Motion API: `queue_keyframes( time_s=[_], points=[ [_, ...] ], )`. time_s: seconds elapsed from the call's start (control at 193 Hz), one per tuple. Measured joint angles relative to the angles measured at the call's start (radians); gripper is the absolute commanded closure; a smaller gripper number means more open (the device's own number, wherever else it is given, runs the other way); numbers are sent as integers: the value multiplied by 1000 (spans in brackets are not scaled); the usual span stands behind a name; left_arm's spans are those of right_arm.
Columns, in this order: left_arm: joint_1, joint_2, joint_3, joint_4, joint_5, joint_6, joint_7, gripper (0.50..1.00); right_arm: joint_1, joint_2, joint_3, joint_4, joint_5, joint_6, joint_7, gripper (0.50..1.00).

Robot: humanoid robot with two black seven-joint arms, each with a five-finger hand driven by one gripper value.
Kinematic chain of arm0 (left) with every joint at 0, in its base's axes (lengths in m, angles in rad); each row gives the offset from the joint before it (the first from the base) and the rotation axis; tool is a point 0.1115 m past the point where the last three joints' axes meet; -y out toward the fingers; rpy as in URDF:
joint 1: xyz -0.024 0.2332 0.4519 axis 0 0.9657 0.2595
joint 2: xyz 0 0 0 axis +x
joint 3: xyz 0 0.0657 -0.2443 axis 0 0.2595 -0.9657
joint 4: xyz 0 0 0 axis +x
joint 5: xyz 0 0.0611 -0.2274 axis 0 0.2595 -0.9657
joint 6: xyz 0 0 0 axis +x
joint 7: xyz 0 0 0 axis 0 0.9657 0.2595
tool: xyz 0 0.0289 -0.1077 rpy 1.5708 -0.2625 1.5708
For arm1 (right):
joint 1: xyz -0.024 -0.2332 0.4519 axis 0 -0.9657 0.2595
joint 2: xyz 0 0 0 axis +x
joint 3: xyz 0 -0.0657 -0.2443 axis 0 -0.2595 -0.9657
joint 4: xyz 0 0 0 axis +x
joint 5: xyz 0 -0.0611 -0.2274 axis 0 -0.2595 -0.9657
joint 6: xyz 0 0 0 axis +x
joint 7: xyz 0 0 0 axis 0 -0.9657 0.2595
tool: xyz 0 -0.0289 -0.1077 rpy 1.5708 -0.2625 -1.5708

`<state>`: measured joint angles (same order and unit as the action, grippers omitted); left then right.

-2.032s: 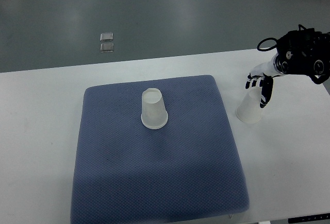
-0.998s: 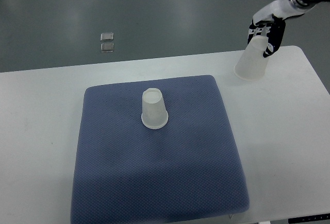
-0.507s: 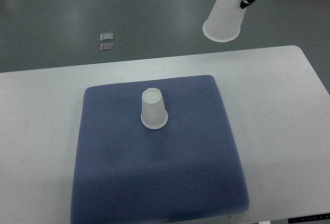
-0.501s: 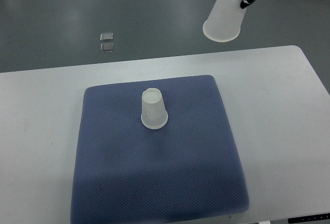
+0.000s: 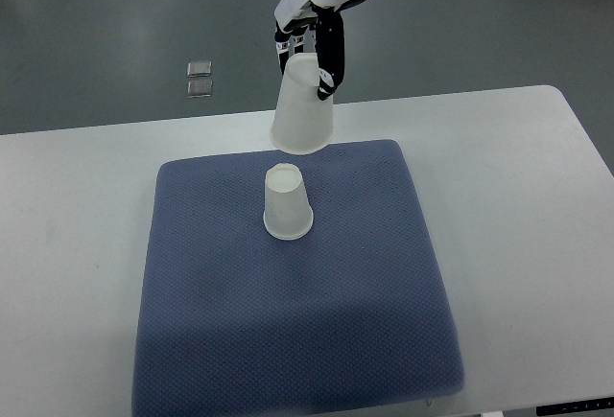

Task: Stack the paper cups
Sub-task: 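Lower the held cup onto the upside-down cup on the pad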

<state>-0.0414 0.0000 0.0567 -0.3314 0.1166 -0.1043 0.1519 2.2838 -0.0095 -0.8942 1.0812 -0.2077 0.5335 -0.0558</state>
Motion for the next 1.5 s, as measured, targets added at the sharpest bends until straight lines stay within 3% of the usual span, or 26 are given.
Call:
queue_keyframes(
  time_s=[0.269, 1.499],
  points=[
    [0, 0, -1, 0, 0, 0, -1, 500, -73, 9, 0, -16, 4, -47, -1, 818],
    [1, 0, -1, 2, 0, 0, -1, 500, -171, 10, 26, -15, 108, -110, -1, 748]
  ],
)
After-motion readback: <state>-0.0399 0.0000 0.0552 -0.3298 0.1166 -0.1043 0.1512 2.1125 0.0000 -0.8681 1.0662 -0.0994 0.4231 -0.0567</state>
